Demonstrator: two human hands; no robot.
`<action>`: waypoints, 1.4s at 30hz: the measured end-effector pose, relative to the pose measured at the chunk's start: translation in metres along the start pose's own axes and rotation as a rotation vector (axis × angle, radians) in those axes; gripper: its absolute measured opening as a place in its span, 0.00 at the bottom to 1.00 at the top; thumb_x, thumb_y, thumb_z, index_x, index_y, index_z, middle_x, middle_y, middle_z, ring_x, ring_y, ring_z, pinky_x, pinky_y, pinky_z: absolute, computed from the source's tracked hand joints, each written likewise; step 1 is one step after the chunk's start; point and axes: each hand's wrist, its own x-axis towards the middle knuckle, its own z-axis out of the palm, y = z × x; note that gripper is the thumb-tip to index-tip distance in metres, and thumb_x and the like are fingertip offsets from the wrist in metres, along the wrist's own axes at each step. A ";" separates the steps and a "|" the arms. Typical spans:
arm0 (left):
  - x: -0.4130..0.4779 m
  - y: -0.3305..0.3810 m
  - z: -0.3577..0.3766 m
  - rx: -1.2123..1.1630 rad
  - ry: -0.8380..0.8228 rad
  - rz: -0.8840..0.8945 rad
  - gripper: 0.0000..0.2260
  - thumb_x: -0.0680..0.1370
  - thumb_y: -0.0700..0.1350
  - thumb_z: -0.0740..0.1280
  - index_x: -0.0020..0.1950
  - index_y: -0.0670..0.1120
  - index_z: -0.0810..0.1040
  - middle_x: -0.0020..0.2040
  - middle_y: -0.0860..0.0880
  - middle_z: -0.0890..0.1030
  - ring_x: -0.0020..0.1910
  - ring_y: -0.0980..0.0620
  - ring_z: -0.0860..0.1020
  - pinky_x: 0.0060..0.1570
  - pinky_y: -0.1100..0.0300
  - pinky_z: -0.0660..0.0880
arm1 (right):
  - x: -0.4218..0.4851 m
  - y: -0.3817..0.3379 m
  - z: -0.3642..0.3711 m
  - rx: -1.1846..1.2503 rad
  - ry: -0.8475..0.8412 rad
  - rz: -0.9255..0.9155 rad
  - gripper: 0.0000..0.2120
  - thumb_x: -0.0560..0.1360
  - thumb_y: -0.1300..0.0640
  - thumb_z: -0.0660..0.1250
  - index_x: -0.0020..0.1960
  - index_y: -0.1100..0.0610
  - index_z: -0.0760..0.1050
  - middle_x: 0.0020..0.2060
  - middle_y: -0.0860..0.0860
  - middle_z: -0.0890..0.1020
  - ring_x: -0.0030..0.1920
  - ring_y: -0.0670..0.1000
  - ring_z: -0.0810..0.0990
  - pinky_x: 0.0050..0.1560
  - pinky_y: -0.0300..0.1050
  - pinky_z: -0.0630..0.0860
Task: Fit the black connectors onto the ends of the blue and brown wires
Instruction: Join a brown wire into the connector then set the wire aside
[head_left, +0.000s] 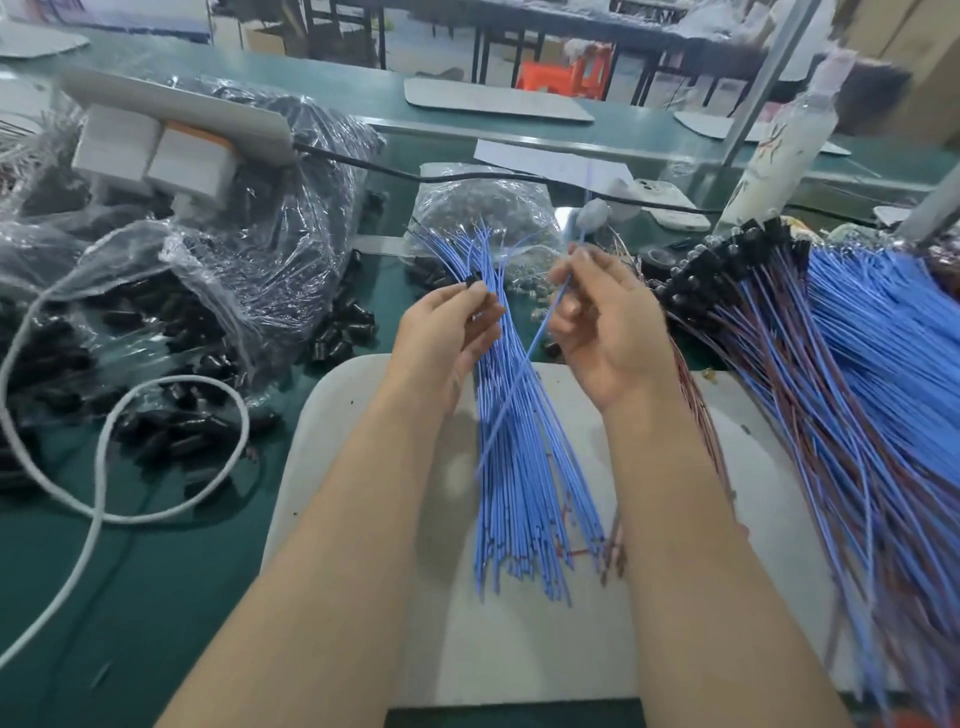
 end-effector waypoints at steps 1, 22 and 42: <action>-0.002 0.000 0.001 0.003 -0.035 -0.030 0.01 0.80 0.39 0.63 0.50 0.41 0.72 0.41 0.46 0.80 0.36 0.55 0.81 0.36 0.64 0.79 | 0.000 -0.003 -0.002 0.086 0.012 -0.021 0.06 0.79 0.66 0.59 0.47 0.59 0.72 0.30 0.51 0.79 0.24 0.43 0.71 0.24 0.34 0.68; -0.002 -0.011 -0.003 0.708 0.039 0.382 0.05 0.78 0.42 0.67 0.46 0.50 0.72 0.43 0.52 0.78 0.39 0.55 0.74 0.45 0.62 0.74 | 0.003 0.016 -0.002 -0.545 0.267 -0.357 0.07 0.80 0.60 0.60 0.44 0.57 0.72 0.34 0.52 0.80 0.30 0.44 0.79 0.35 0.38 0.77; -0.001 -0.016 -0.005 0.919 0.056 0.617 0.08 0.74 0.38 0.70 0.45 0.48 0.73 0.45 0.47 0.79 0.43 0.52 0.77 0.48 0.60 0.74 | -0.004 0.021 0.005 -0.764 0.243 -0.651 0.06 0.80 0.58 0.61 0.44 0.55 0.71 0.34 0.50 0.80 0.32 0.44 0.81 0.40 0.46 0.81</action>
